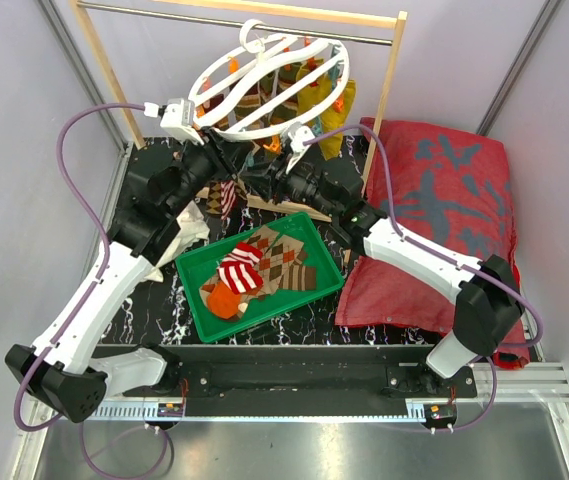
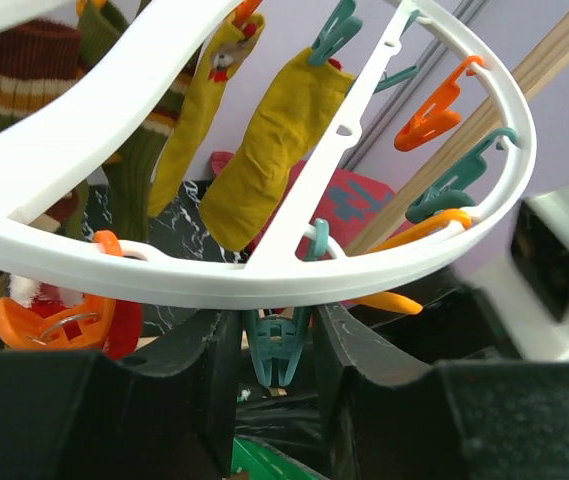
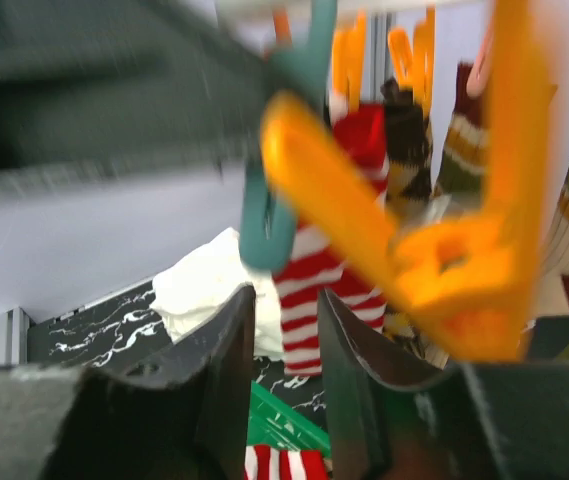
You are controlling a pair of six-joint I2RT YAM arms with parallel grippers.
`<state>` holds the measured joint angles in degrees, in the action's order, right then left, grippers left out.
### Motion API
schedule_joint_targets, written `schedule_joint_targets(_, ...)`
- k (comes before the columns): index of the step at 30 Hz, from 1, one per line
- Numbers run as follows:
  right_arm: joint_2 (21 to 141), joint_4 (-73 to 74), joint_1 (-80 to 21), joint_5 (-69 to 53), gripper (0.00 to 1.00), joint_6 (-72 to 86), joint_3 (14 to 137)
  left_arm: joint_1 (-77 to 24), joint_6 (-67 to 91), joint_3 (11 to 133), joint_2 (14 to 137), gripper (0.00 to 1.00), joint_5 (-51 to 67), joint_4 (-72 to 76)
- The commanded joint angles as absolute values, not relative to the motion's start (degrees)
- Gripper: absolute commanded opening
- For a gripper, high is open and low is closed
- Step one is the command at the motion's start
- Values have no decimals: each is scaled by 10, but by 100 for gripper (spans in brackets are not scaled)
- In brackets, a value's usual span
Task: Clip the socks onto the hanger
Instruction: Open the clamp at the hanger, then pick up the sock from the bin.
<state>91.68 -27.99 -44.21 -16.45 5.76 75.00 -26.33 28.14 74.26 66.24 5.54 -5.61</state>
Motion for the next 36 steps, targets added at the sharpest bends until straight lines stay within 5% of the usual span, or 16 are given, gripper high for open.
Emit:
schedule_joint_targets(1,909,-229,-449,-129,45,57,722,-268,228,750,656,7,23,-2)
schedule_joint_targets(4,888,-200,-450,-104,62,65,705,-272,205,738,657,0,16,17)
schedule_joint_targets(10,839,-116,-450,-101,74,76,649,-285,153,716,665,0,3,22)
schedule_joint_targets(22,894,25,-468,-175,75,59,608,-313,113,700,693,0,-43,4)
schedule_joint_targets(36,1001,-25,-532,-258,75,101,671,-315,120,722,694,0,-56,-34)
